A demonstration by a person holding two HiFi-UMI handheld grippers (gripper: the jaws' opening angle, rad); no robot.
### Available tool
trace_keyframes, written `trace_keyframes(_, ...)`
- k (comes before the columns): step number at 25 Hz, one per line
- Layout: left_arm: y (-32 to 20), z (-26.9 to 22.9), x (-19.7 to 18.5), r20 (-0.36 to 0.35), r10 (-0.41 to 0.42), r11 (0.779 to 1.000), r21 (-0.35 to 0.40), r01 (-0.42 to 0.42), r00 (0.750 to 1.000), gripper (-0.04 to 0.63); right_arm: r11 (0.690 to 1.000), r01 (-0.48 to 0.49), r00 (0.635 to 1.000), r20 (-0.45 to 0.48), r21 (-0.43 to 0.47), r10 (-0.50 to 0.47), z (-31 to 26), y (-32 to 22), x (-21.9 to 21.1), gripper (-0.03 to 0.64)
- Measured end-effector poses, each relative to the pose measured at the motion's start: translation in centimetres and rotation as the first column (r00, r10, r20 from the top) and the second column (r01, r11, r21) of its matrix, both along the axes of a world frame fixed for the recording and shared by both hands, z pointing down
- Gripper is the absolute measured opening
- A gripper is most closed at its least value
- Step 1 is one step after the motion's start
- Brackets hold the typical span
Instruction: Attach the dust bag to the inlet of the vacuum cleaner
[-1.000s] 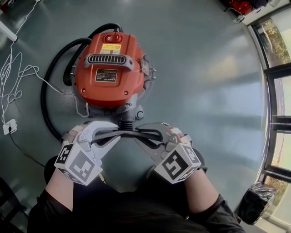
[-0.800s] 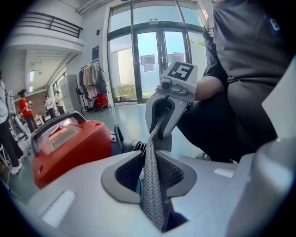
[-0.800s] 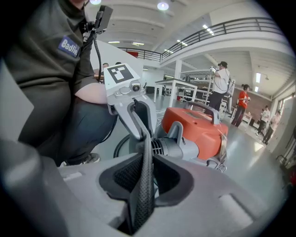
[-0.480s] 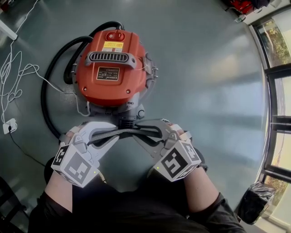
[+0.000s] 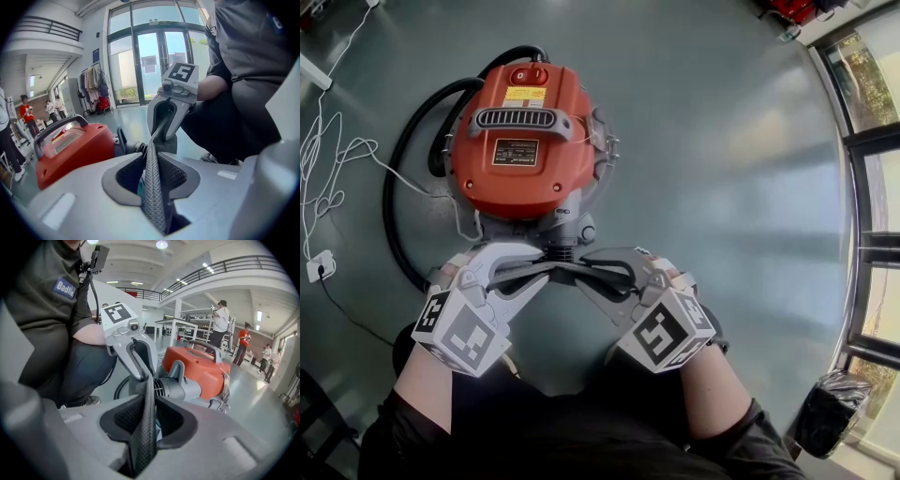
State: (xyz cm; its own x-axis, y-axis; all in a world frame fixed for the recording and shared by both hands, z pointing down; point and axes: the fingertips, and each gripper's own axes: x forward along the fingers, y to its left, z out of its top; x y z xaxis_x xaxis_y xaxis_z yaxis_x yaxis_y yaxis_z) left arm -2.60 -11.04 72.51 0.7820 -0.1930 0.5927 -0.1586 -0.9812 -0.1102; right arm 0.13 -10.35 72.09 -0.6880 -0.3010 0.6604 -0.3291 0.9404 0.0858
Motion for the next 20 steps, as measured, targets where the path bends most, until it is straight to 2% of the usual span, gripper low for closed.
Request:
trace_keyframes(4,0.17,-0.46,0.08,-0.072,-0.004,0.999,-0.046,0.0,0.997,0.109,1.0,-0.001,1.0,-0.004,0.006,0.001,-0.07,-0.3,-0.18,0.081)
trace_keyframes(6,0.32,-0.48,-0.11,-0.086,-0.002,0.999,-0.046,-0.001,0.996,0.105,0.999,0.009,1.0,-0.017,0.032,-0.008,0.21,-0.32,-0.24,0.084)
trace_keyframes(10,0.44,-0.58,-0.47,-0.061,-0.001,1.0,-0.022,0.0,0.998,0.097,0.997,0.023,0.999,-0.042,0.067,-0.021,0.07,-0.37,-0.44,0.087)
trace_keyframes(16,0.4,-0.6,-0.82,-0.028,0.003,1.0,-0.013,-0.004,1.0,0.087,0.998,0.024,0.999,-0.031,0.055,-0.022,-0.16,-0.28,-0.16,0.086)
trace_keyframes(20,0.01,-0.02,0.03,-0.029,-0.002,0.999,-0.039,0.001,1.0,0.109,1.0,0.006,1.0,-0.013,0.024,-0.005,0.19,-0.32,-0.05,0.087)
